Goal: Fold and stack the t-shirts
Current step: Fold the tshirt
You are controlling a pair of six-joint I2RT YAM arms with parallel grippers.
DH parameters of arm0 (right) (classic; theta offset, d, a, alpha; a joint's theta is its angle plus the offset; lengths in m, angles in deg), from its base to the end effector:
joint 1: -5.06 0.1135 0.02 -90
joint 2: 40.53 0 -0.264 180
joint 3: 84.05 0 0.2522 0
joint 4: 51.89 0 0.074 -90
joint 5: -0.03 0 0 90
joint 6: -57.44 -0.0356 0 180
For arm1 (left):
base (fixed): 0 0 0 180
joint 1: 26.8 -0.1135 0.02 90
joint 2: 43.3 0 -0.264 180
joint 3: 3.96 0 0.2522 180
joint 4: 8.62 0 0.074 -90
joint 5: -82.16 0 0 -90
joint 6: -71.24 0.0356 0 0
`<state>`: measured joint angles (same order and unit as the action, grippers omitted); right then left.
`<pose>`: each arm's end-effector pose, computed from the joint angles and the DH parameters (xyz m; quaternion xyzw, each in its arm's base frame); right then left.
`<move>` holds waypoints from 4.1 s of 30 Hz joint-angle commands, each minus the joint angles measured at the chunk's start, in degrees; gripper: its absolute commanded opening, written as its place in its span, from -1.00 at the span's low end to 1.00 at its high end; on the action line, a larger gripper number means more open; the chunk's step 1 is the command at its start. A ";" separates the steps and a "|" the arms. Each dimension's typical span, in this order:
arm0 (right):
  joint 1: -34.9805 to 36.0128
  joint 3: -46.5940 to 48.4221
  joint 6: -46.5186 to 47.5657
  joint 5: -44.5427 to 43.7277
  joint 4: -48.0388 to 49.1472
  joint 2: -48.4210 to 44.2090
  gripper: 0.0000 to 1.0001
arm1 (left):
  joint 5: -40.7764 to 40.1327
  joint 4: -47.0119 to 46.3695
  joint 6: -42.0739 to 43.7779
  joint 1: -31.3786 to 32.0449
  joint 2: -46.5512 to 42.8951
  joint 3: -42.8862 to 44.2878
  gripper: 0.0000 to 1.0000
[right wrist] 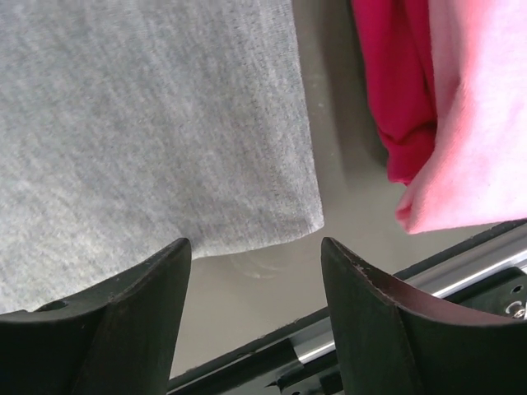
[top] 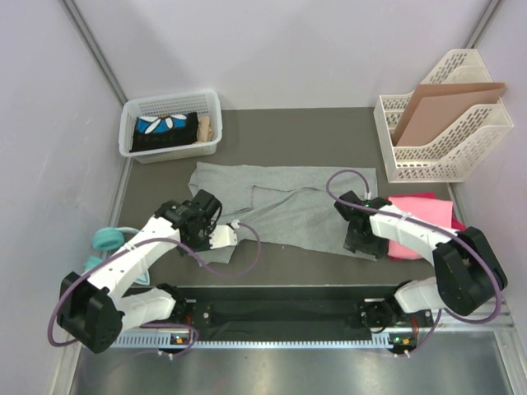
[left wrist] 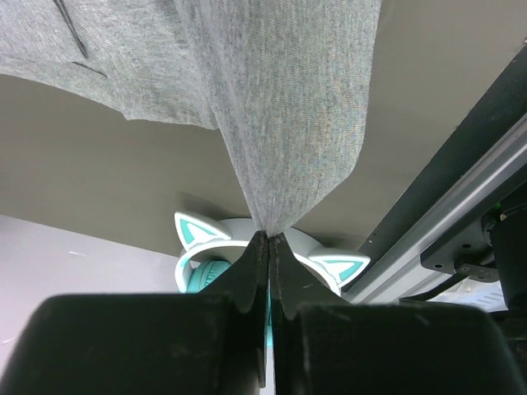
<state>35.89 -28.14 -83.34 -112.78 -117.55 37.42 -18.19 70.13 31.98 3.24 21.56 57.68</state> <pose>0.1813 0.0922 0.1703 0.1737 0.9646 -0.1368 0.1441 0.1546 -0.0820 0.2304 0.6390 0.7608 0.1010 0.0524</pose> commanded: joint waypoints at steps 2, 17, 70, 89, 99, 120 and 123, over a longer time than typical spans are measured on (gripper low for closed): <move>-3.23 -0.92 -1.24 0.04 3.03 2.37 0.35 | 0.42 2.07 0.85 -0.25 -2.19 0.73 -1.00; -4.29 -4.00 -4.06 3.73 9.01 4.32 -1.00 | -0.11 2.24 1.47 -0.25 -4.92 -0.42 -1.00; -13.69 18.05 12.20 0.31 -4.01 -0.26 -1.00 | -6.26 1.01 8.58 -1.56 29.61 38.32 -1.00; -16.15 21.74 15.80 0.57 -0.31 7.30 -1.00 | -11.01 0.13 11.57 -4.20 42.80 52.93 -1.00; -16.76 24.91 16.94 0.05 1.10 12.66 -1.00 | -12.33 -1.71 12.01 -4.20 47.46 57.23 -1.00; -17.82 33.08 18.62 -2.24 1.71 24.09 -1.00 | -15.58 -4.96 14.47 -6.14 58.27 68.93 -1.00; -18.00 34.05 18.53 -1.98 1.80 24.53 -1.00 | -16.02 -5.14 14.74 -6.31 58.71 69.19 -1.00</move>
<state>18.76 2.24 -65.37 -112.98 -117.02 61.42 -32.44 66.52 45.49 -2.53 80.27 124.10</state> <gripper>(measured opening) 0.006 0.011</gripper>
